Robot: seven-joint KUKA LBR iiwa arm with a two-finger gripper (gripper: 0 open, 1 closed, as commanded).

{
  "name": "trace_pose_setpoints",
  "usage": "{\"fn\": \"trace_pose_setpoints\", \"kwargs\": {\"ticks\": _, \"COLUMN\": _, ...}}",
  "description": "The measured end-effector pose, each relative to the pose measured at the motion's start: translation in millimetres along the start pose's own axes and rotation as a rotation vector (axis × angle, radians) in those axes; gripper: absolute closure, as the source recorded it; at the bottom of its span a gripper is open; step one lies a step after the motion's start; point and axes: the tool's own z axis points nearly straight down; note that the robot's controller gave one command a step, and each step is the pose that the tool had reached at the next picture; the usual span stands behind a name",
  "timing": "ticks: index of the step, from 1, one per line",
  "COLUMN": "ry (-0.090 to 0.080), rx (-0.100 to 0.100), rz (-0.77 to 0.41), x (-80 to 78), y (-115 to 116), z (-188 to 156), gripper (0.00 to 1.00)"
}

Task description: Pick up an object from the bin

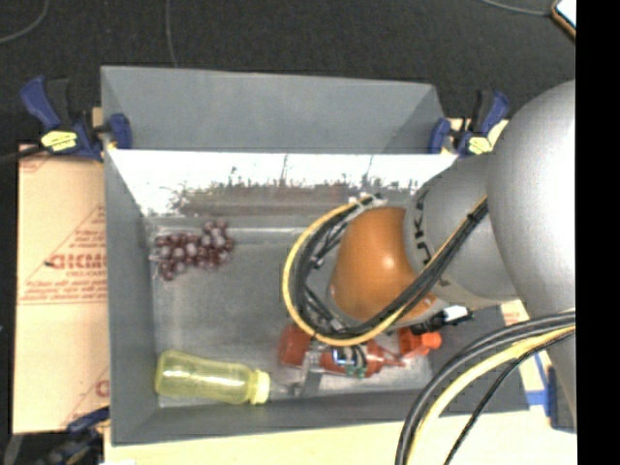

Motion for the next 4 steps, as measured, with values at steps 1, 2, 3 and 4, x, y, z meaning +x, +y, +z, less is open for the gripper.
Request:
{"fn": "trace_pose_setpoints", "kwargs": {"ticks": 1, "ry": -0.004, "rx": 0.0, "rz": -0.001, "x": -2.9, "y": -5, "z": 0, "gripper": 1.0}}
{"fn": "trace_pose_setpoints", "kwargs": {"ticks": 2, "ry": -0.004, "rx": 0.0, "rz": 0.0, "x": -2.9, "y": -5, "z": 0, "gripper": 1.0}}
{"fn": "trace_pose_setpoints", "kwargs": {"ticks": 3, "ry": -0.001, "rx": 0.0, "rz": 0.008, "x": -2.9, "y": -12, "z": 0, "gripper": 1.0}}
{"fn": "trace_pose_setpoints", "kwargs": {"ticks": 4, "ry": -0.007, "rx": 0.0, "rz": -0.276, "x": -17.0, "y": 26, "z": -20, "gripper": 1.0}}
